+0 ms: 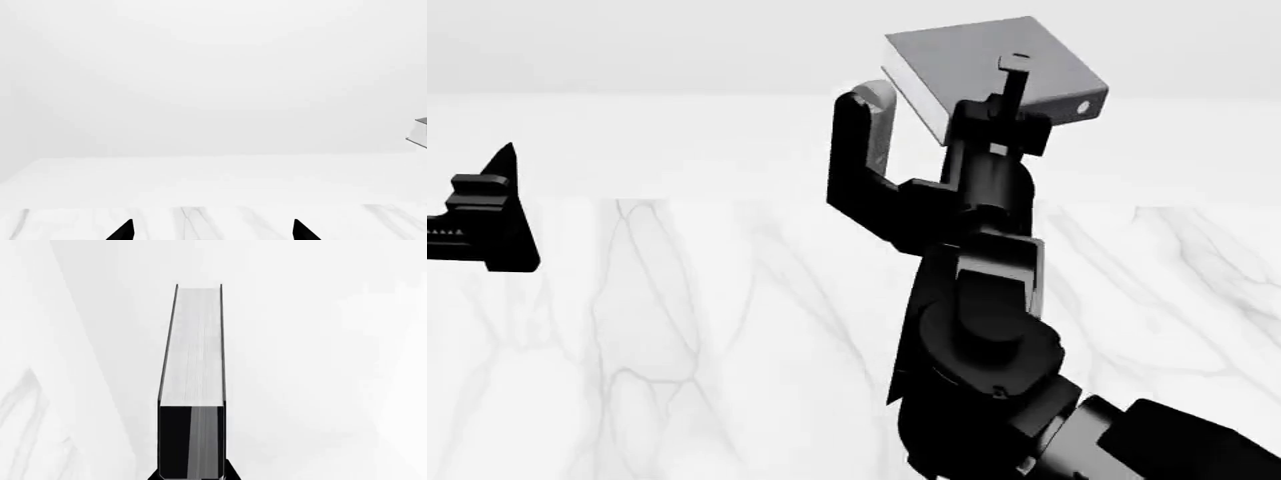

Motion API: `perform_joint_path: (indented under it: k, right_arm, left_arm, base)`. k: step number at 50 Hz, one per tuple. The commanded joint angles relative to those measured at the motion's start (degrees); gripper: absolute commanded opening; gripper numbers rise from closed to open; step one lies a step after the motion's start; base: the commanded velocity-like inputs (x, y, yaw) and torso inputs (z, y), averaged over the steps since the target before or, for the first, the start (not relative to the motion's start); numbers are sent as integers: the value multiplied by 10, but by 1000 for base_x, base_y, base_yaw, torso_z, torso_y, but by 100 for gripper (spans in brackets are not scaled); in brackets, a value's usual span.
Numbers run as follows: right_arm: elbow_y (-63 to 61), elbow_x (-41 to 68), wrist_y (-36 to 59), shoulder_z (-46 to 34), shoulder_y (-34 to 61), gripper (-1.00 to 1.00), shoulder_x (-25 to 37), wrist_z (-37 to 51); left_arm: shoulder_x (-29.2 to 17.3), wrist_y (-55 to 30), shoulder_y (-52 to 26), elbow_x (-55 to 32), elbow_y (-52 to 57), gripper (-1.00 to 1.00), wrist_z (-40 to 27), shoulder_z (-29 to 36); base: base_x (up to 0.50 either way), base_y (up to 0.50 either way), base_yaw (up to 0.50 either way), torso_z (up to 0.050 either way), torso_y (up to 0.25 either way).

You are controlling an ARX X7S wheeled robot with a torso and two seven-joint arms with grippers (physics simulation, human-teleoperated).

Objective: Pick up the book on the left and place it on top of the shelf.

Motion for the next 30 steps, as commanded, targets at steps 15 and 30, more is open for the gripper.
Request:
perform_joint_path:
  k: [15,30]
  right_arm:
    - [504,-26,-106,7,108,-100,-125,38]
    - [505,43,30,-44,119,-100,-99,59]
  left_arm:
    - [-4,4,1,-6,-4,100,-4,1]
    - [-6,14,6,-8,-10,100,-5,3]
  base:
    - [0,0,0,0,1]
    - [0,0,0,0,1]
